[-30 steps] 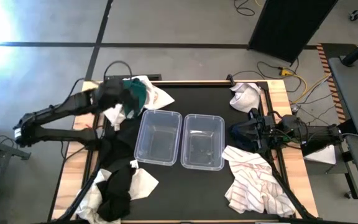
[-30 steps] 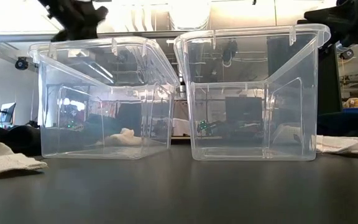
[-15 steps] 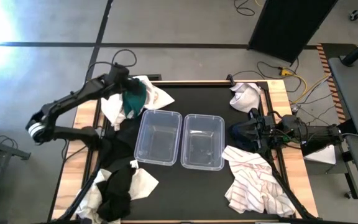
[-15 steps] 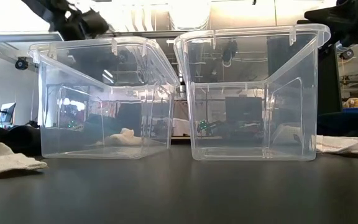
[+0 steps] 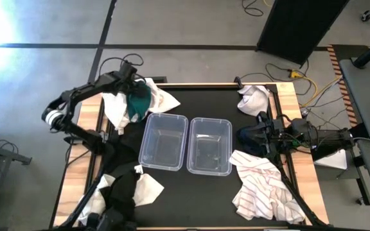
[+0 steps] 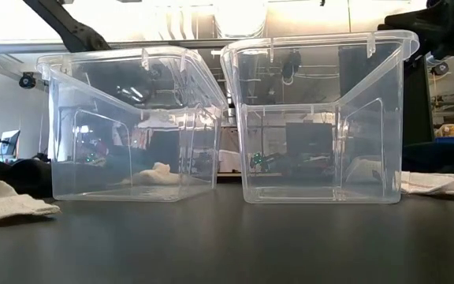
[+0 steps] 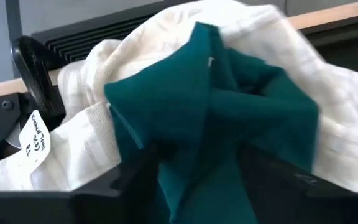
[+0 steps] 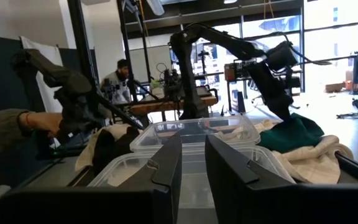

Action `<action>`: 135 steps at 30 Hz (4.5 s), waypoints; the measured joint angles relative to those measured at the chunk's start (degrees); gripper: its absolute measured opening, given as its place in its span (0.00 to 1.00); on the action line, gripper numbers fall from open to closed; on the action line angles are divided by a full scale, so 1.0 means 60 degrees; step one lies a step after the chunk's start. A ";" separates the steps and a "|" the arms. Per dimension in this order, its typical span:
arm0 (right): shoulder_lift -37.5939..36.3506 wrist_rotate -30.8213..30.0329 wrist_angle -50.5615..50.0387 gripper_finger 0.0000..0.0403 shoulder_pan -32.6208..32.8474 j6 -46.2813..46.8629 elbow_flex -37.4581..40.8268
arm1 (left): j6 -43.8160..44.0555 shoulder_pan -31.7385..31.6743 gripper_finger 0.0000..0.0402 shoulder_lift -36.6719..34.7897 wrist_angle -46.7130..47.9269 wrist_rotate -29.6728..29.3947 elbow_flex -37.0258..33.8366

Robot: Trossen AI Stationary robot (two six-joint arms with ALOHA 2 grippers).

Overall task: Sort towels by color in basket
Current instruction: Put the green towel into the left transparent bin, then put the top black towel into the left transparent bin

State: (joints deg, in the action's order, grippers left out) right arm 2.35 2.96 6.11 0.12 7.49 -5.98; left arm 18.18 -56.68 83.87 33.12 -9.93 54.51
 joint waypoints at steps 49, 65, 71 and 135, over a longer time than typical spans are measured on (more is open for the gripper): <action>0.0000 -0.0002 0.0000 0.18 -0.0001 0.0000 0.0000 | -0.1200 0.6836 0.00 -0.6435 0.0818 0.3572 0.5292; 0.0000 0.0000 -0.0004 0.23 0.0000 0.0000 0.0000 | -0.2288 0.8067 0.00 -0.4926 -0.1023 0.2774 0.4032; 0.0000 -0.0001 0.0000 0.19 -0.0001 0.0000 0.0000 | -0.2488 0.8091 0.00 -0.4181 -0.1016 0.2304 0.3705; 0.0004 -0.0001 0.0029 0.17 0.0000 -0.0140 0.0000 | 0.4235 1.1978 0.48 -0.0900 0.9097 0.0493 0.4891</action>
State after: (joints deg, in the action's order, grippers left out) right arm 2.37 2.96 6.28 0.12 6.65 -5.98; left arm 43.59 15.19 78.47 87.71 -6.97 83.86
